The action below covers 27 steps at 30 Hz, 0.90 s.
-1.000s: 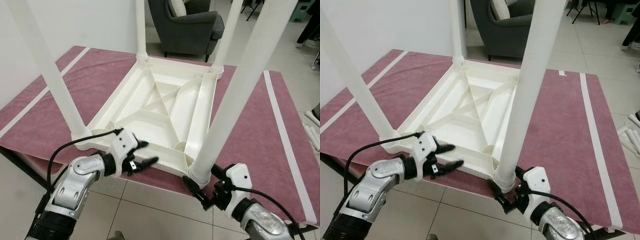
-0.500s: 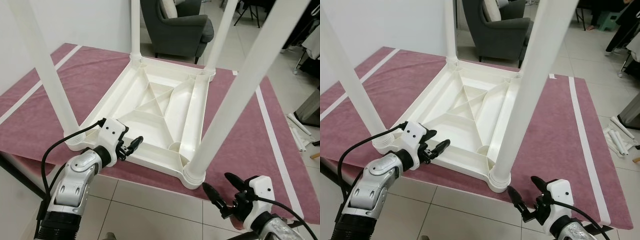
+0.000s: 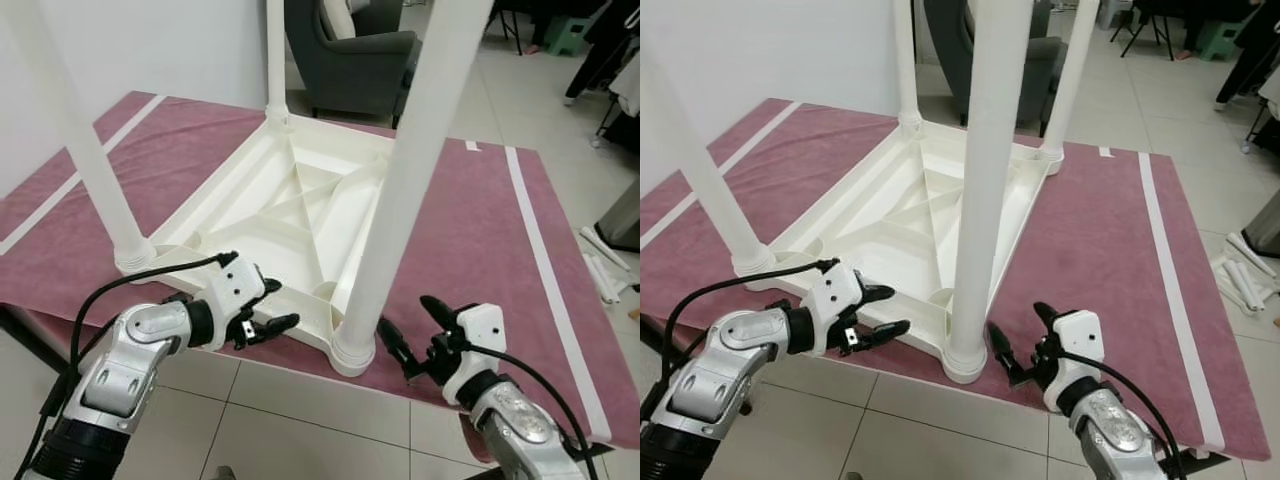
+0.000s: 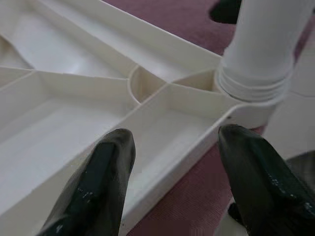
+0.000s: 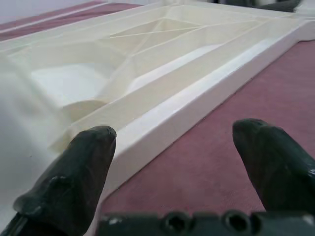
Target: Building children table
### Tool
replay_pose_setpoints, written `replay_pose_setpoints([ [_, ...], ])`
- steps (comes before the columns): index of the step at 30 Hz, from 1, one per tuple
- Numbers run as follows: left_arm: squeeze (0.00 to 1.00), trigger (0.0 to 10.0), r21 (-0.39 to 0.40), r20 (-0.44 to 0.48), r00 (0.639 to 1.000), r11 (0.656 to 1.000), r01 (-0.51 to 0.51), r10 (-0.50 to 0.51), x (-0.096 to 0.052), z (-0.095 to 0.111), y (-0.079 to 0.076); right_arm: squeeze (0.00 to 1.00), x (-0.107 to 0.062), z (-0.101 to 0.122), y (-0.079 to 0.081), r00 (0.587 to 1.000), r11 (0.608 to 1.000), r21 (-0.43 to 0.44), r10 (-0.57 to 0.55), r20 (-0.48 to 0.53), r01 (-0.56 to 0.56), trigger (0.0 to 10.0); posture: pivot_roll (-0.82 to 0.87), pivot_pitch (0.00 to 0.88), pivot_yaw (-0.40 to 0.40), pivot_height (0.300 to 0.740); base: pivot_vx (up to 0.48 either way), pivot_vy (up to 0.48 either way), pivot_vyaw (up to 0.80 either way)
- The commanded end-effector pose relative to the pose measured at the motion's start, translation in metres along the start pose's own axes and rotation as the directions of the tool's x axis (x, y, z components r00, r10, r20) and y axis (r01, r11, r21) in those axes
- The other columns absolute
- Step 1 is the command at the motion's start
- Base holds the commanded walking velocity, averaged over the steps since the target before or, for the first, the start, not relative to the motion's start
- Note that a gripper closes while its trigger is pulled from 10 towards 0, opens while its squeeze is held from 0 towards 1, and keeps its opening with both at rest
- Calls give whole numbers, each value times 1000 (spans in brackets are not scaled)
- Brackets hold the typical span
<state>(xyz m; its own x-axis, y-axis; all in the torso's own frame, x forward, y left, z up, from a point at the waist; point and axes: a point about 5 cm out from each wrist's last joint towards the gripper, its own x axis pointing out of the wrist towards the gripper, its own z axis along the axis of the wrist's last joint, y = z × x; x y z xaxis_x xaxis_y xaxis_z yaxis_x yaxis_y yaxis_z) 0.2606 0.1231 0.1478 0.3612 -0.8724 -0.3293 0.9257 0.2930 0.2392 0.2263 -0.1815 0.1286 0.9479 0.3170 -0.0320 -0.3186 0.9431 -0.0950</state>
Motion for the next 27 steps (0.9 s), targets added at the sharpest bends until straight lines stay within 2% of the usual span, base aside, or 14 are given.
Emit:
replay_pose_setpoints([
  [1, 0, 10000, 19, 2, 999, 998, 53, -53, -1, 5, 0, 0, 3, -3, -9, 998, 998, -28, -58, -9, 58, 10000, 15, 0, 48, 740, 0, 0, 0],
  [2, 0, 10000, 24, -23, 996, 996, 82, -82, -3, 3, 0, 0, 12, -1, -17, 994, 993, -50, -109, 9, 110, 10000, 15, 0, 54, 740, 0, 0, 0],
  [5, 0, 10000, 20, -43, 994, 994, 104, -103, -4, -1, -2, 0, 19, 2, -25, 987, 985, -64, -160, 27, 161, 10000, 14, 0, 56, 740, 0, 0, 0],
  [6, 0, 10000, 13, -47, 991, 992, 129, -128, -4, -3, -8, 0, 24, 5, -30, 980, 978, -70, -196, 40, 199, 10000, 16, 0, 58, 740, 0, 0, 0],
  [7, 0, 10000, -10, -35, 988, 989, 150, -150, -3, -3, -14, 0, 25, 8, -34, 974, 973, -63, -220, 52, 223, 10000, 21, 0, 55, 740, 0, 0, 0],
  [9, 0, 10000, -10, -35, 988, 989, 150, -150, -3, -3, -14, 0, 25, 8, -34, 974, 973, -63, -220, 52, 223, 10000, 21, 0, 55, 740, 0, 0, 0],
  [11, 0, 10000, -78, 15, 981, 977, 196, -196, 2, -1, -28, 0, 23, 8, -37, 962, 963, -34, -267, 63, 269, 10000, 29, 0, 47, 740, 0, 0, 0],
  [12, 0, 10000, -78, 15, 981, 977, 196, -196, 2, -1, -28, 0, 23, 8, -37, 962, 963, -34, -267, 63, 269, 10000, 29, 0, 47, 740, 0, 0, 0],
  [14, 0, 10000, -100, 25, 968, 963, 249, -248, 14, -3, -41, 0, 23, 8, -36, 954, 956, -10, -293, 70, 294, 10000, 30, 0, 43, 740, 0, 0, 0],
  [15, 0, 10000, -100, 25, 968, 963, 249, -248, 14, -3, -41, 0, 23, 8, -36, 954, 956, -10, -293, 70, 294, 10000, 30, 0, 43, 740, 0, 0, 0],
  [16, 0, 10000, -111, 43, 953, 946, 303, -300, 29, -2, -50, 0, 28, 10, -31, 955, 958, -6, -286, 82, 287, 10000, 29, 0, 41, 740, 0, 0, 0],
  [19, 0, 10000, -114, 52, 948, 941, 318, -314, 33, -1, -52, 0, 30, 11, -30, 956, 959, -7, -281, 86, 283, 10000, 29, 0, 41, 740, 0, 0, 0],
  [20, 0, 10000, -115, 58, 937, 931, 348, -343, 40, 0, -52, 0, 33, 12, -29, 956, 960, -8, -278, 97, 280, 10000, 21, 0, 38, 740, 0, 0, 0],
  [27, 0, 10000, -102, 41, 927, 921, 375, -373, 47, -3, -50, 0, 35, 13, -29, 956, 960, -22, -276, 103, 280, 10000, 5, 0, 43, 740, 0, 0, 0],
])
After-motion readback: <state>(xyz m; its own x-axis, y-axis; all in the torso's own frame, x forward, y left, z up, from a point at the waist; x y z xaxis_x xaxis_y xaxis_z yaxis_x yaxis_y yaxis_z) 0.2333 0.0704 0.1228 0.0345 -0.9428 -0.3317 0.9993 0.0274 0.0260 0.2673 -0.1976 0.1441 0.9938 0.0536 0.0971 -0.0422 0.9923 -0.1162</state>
